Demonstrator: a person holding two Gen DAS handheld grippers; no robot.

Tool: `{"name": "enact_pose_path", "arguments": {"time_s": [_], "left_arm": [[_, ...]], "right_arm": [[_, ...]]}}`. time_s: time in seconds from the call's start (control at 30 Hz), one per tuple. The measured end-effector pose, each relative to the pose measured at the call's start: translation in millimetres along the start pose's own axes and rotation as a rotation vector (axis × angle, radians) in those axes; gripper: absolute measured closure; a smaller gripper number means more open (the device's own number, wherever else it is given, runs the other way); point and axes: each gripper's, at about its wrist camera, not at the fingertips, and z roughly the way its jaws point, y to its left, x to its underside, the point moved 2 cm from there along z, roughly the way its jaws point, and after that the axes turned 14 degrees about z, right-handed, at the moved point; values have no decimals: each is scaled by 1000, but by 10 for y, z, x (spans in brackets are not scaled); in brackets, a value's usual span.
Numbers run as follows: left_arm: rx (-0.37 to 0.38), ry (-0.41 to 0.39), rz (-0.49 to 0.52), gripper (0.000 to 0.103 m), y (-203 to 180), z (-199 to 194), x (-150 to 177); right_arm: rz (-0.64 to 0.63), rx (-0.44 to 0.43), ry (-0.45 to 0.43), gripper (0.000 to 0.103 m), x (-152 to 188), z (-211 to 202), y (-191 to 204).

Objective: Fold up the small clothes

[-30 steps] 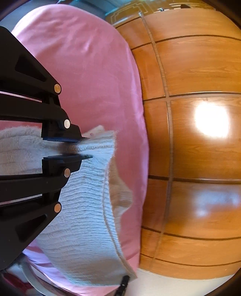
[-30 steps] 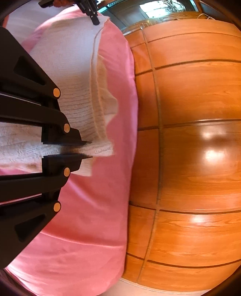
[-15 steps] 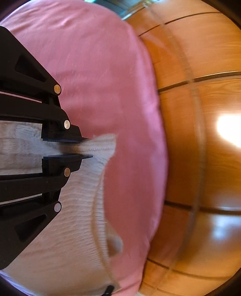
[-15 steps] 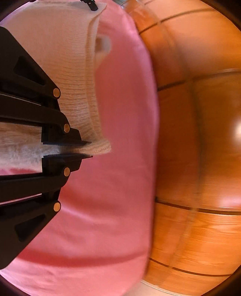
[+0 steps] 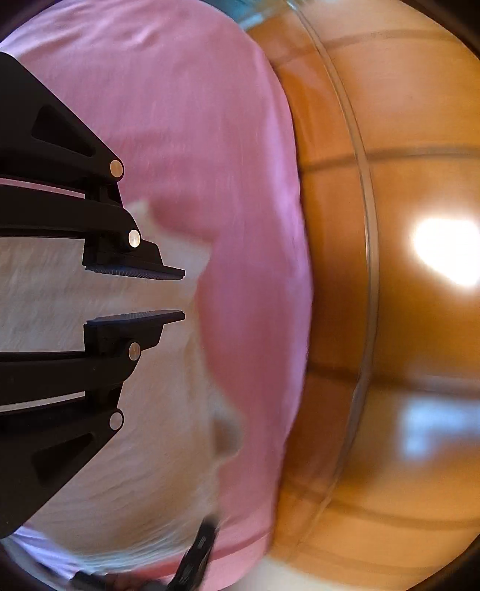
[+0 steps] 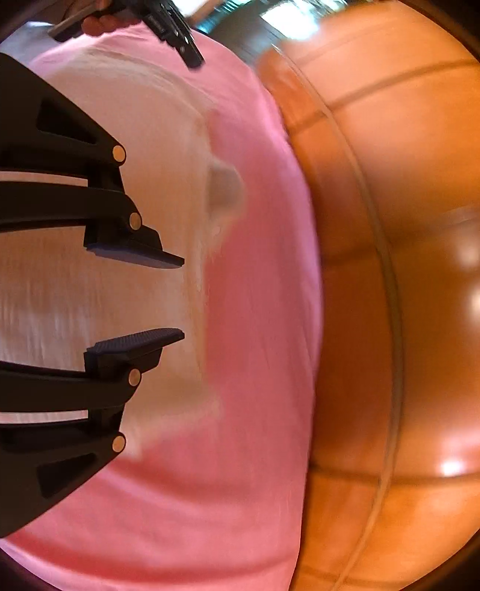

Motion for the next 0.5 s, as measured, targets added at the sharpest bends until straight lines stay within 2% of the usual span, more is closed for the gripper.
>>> {"name": "enact_pose_path", "arguments": {"time_s": [0.07,0.13,0.17,0.2,0.23,0.27,0.37,0.43,0.5], "left_arm": [[57,34,54,88,-191,104,17],[89,111,110,88,-396,321,62],[80,132,126,88,-462,425,87],[73,140,136,90,-503,483,102],[74,141,149,99,-544,545,102],[67,137,157,103,-577,555,106],[25,95,136,103,-550,583,-22],[-2,55,66,103,-455,529,-112],[-15,57,43,103,-399,586,-150]], "right_arm": [[-25,8,90,71,125,245,172],[-25,34,131,69,173,451,189],[-20,39,130,69,196,491,209],[-21,47,127,76,201,521,226],[-27,48,126,83,192,540,216],[-35,49,124,98,179,536,231],[-57,60,90,100,77,479,214],[-33,38,27,100,-2,364,189],[-20,42,-20,100,-44,298,183]]}}
